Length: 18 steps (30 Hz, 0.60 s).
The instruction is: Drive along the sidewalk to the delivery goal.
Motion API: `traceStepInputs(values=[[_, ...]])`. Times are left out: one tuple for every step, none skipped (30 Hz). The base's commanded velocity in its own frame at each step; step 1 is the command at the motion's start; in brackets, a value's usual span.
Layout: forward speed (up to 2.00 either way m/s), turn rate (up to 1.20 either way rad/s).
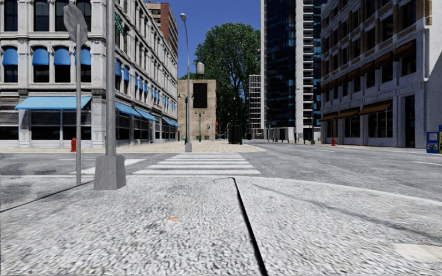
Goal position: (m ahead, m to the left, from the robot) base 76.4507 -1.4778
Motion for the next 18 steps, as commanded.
traceStepInputs(values=[[2.0,0.0],[2.0,0.0],[2.0,0.0],[2.0,0.0],[2.0,0.0],[2.0,0.0],[2.0,0.0],[2.0,0.0],[2.0,0.0],[2.0,0.0],[2.0,0.0],[2.0,0.0],[2.0,0.0],[2.0,0.0],[2.0,0.0],[2.0,0.0],[2.0,0.0],[2.0,0.0]])
